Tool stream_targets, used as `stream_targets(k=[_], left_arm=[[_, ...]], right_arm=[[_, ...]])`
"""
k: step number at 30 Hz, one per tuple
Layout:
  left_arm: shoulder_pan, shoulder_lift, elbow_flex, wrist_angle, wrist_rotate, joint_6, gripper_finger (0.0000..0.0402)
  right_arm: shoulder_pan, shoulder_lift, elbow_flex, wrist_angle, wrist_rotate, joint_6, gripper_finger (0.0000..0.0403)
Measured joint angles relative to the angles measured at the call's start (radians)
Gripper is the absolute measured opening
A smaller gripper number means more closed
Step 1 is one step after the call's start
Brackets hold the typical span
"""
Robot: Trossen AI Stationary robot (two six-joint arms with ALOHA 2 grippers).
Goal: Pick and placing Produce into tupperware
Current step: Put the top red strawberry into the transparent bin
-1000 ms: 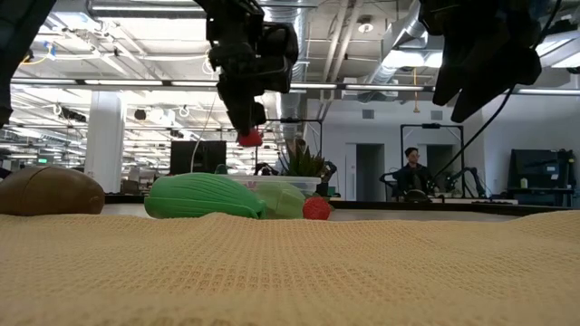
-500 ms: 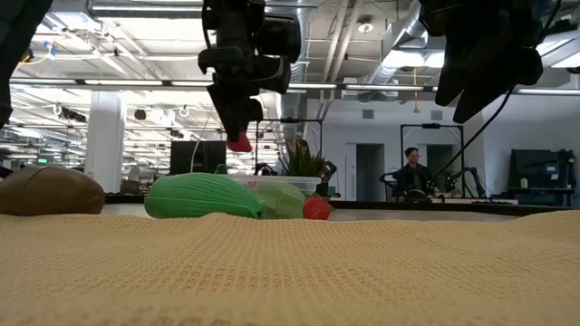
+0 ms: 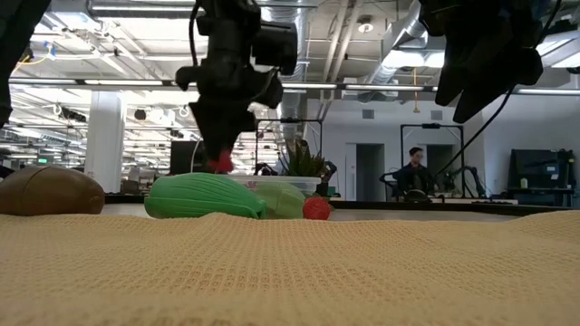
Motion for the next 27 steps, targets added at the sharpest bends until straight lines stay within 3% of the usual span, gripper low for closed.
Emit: stream_targets(k=[27], left_arm=[[0.0,0.0,-0.041,0.114,0.019,-0.05,0.0144]], right_arm=[[-0.019,0.0,0.0,0.008,0.0,-0.024,0.0256]])
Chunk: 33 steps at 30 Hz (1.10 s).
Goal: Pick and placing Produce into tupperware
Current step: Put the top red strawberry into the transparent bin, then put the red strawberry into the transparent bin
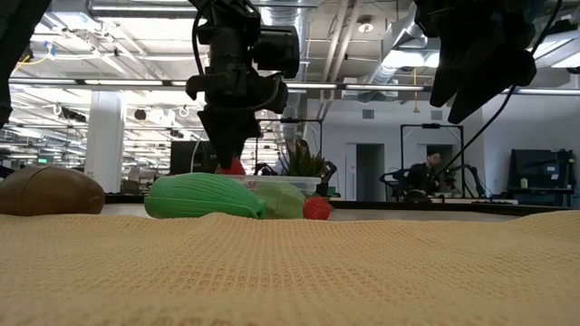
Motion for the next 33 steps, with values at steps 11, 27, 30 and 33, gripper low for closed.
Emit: stream_targets(k=[11,27,30,33], left_arm=[[0.0,0.0,0.0,-0.001,0.006,0.0,0.0202],[0.002,-0.024,0.099,-0.45,0.03,-0.043,0.0231],[0.002,-0.07,0.089,-0.528,0.032,-0.068,0.0232],[0.002,-0.151,0.069,-0.545,0.032,-0.101,0.0232]], right_arm=[[0.0,0.0,0.0,0.007,0.0,0.0,0.0256],[-0.006,0.009,0.0,0.045,-0.001,-0.075,0.0256],[-0.009,0.008,0.0,0.048,-0.001,-0.079,0.0256],[-0.019,0.008,0.0,0.049,-0.001,-0.08,0.0256]])
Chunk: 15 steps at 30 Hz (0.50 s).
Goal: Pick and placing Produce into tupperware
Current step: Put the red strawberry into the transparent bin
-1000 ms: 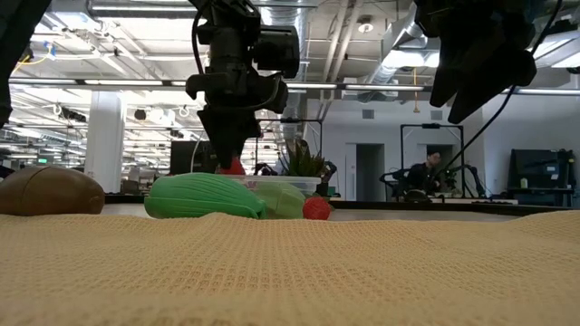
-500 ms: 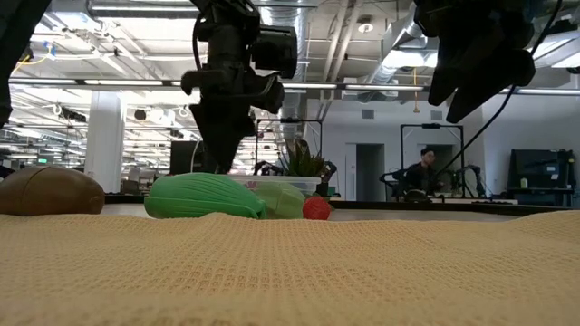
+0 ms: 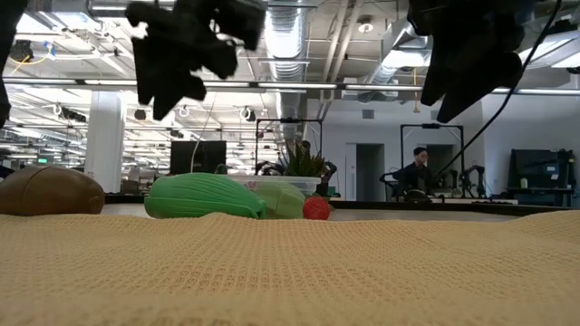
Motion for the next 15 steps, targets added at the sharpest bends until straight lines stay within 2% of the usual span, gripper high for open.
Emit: stream_targets(k=[7,15], left_arm=[[0.0,-0.261,-0.106,0.15,-0.018,-0.136,0.0232],[-0.02,-0.616,-0.404,0.425,-0.067,-0.362,0.0232]], right_arm=[[-0.022,0.0,0.0,0.013,0.005,-0.028,0.0256],[-0.033,0.0,-0.012,0.1,0.081,-0.102,0.0256]])
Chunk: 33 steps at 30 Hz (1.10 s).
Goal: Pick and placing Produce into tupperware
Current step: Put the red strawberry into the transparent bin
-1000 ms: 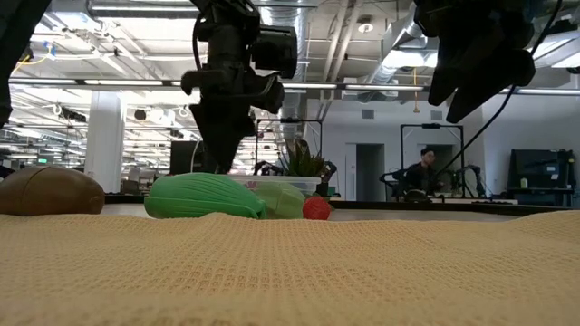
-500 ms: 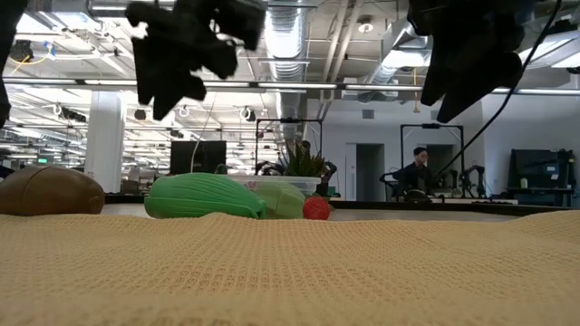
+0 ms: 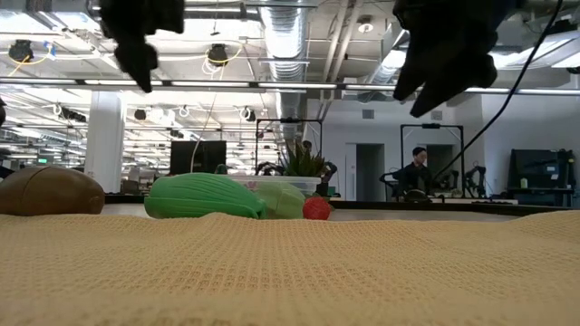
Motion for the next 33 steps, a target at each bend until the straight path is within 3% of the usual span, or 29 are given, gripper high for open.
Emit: stream_targets(k=[9,15,18,25,33], left_arm=[[-0.052,-0.33,-0.343,0.203,-0.026,-0.208,0.0232],[-0.075,-0.475,-0.475,0.26,-0.041,-0.26,0.0232],[-0.075,-0.529,-0.519,0.265,-0.071,-0.267,0.0232],[-0.075,-0.62,-0.57,0.288,-0.1,-0.266,0.0232],[-0.075,-0.67,-0.57,0.301,-0.101,-0.262,0.0232]], right_arm=[[0.0,0.005,-0.168,0.332,-0.006,0.061,0.0256],[-0.014,0.018,-0.211,0.455,-0.009,0.135,0.0256],[-0.046,0.047,-0.215,0.492,-0.042,0.14,0.0256],[-0.172,0.189,-0.181,0.529,-0.341,0.33,0.0256],[-0.223,0.204,-0.017,0.393,-0.315,0.253,0.0256]])
